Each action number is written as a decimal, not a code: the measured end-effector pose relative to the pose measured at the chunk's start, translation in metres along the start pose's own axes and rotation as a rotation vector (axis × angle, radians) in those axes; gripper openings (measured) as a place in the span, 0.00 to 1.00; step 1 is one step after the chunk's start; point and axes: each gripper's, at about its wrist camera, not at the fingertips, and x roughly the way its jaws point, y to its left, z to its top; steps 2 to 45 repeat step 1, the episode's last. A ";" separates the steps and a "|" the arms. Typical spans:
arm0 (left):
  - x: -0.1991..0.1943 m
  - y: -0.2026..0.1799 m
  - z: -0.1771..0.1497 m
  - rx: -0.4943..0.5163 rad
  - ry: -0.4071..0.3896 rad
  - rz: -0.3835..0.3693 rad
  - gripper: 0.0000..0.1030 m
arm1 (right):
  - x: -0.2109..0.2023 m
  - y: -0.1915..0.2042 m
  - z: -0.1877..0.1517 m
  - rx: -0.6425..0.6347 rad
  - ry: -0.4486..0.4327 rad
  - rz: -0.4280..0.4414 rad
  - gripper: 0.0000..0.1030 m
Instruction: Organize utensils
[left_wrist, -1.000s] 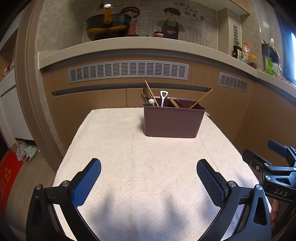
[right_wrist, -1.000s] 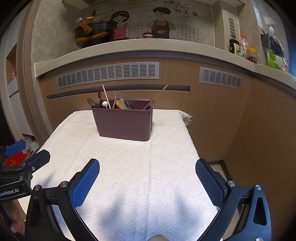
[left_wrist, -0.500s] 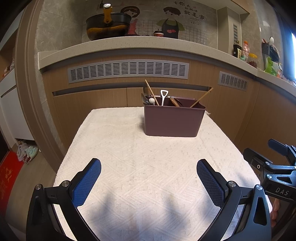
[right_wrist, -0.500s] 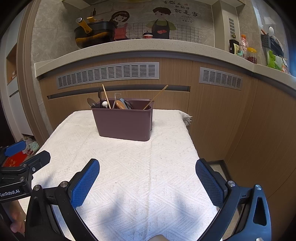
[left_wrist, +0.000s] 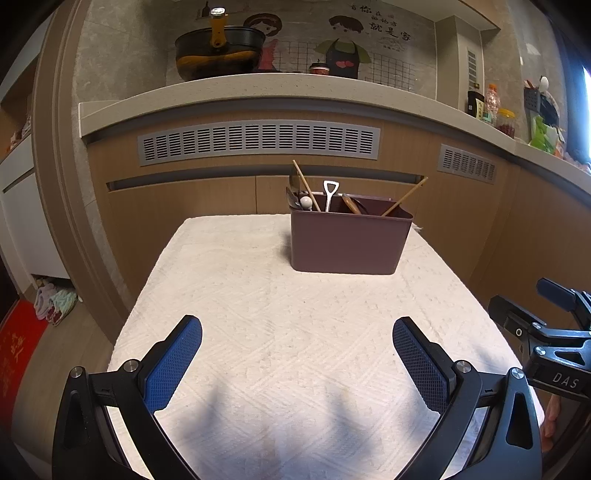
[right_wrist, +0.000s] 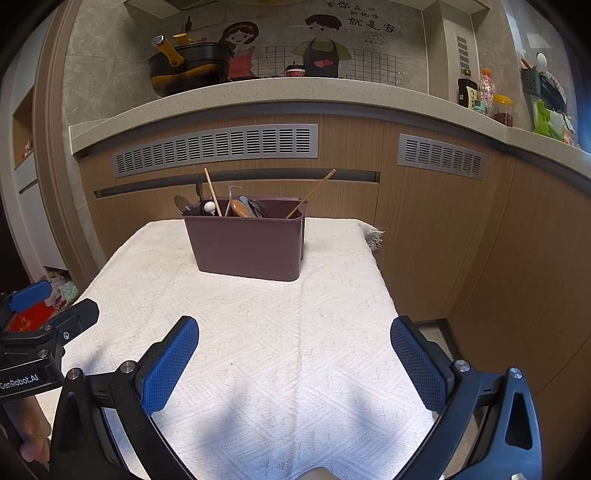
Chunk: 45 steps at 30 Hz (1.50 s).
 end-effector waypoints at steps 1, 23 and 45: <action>0.001 0.000 0.000 -0.001 0.001 0.004 0.99 | 0.000 0.000 0.000 0.002 0.001 0.001 1.00; 0.001 0.000 0.000 -0.001 0.001 0.004 0.99 | 0.000 0.000 0.000 0.002 0.001 0.001 1.00; 0.001 0.000 0.000 -0.001 0.001 0.004 0.99 | 0.000 0.000 0.000 0.002 0.001 0.001 1.00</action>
